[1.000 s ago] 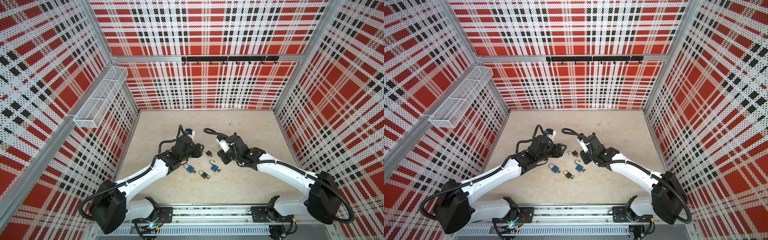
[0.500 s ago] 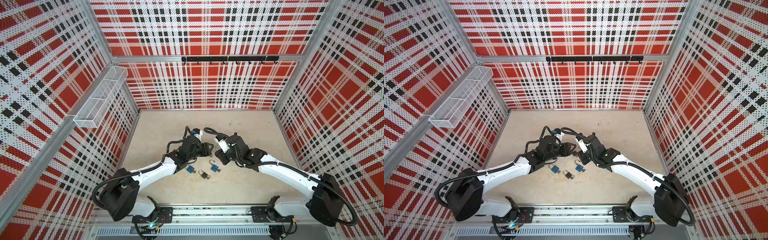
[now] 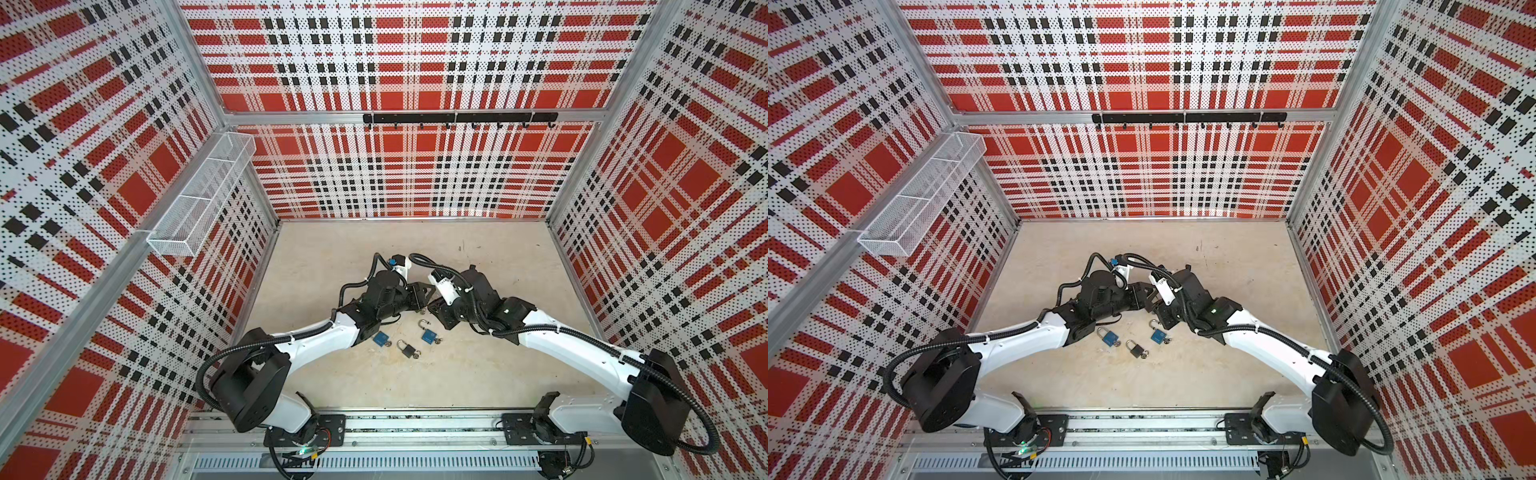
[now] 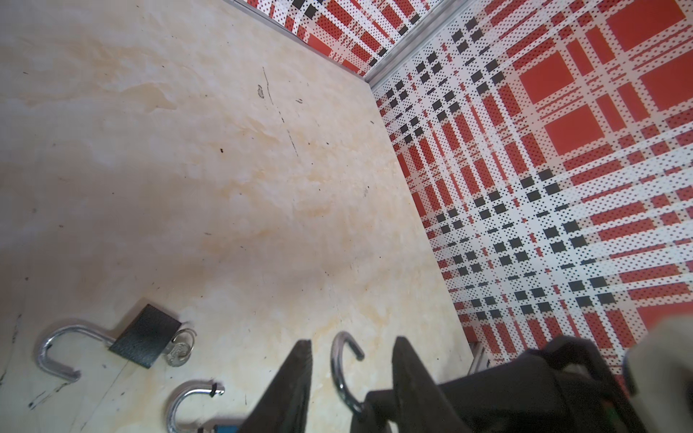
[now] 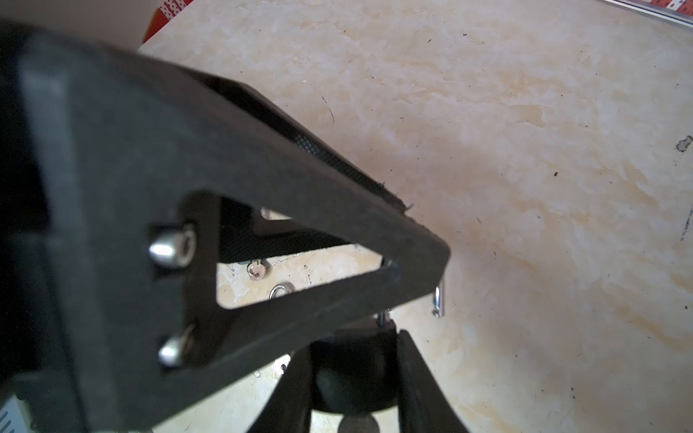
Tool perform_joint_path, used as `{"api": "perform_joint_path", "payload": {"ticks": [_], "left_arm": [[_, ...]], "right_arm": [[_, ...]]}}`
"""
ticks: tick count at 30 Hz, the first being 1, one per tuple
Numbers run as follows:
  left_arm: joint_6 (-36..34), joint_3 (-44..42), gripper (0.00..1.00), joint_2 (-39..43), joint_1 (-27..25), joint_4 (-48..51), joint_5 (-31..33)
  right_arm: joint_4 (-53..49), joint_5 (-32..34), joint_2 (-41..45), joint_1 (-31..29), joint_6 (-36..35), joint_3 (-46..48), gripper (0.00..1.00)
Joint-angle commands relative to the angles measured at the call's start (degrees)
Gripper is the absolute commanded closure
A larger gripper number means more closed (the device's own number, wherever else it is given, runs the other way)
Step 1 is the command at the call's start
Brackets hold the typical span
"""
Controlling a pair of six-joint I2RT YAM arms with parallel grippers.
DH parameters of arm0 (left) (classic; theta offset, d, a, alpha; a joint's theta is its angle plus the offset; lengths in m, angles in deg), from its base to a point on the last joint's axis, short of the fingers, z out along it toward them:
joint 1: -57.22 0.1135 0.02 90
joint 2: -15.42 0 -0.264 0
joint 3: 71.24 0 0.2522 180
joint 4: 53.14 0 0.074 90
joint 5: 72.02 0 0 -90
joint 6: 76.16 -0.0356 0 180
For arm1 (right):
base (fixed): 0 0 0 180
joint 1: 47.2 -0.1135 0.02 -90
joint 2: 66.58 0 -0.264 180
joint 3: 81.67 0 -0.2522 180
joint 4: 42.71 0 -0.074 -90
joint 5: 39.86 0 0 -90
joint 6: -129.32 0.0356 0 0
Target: Lock with the key
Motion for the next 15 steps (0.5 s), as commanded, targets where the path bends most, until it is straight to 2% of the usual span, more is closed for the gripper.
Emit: {"api": "perform_joint_path", "payload": {"ticks": [1,8,15], "left_arm": [[1.1,-0.3,0.62,-1.1,-0.4,-2.1,-1.4],[1.4,-0.1,0.64,-2.0,-0.7,-2.5,-2.5],[1.5,0.2,0.72,-2.3,-0.8,-2.7,-2.9]], "right_arm": [[3.5,-0.3,1.8,-0.5,0.3,-1.1,0.89],[3.5,-0.2,1.7,-0.6,0.2,-1.7,0.89],[3.7,0.1,1.7,-0.6,0.1,-1.6,0.89]]}}
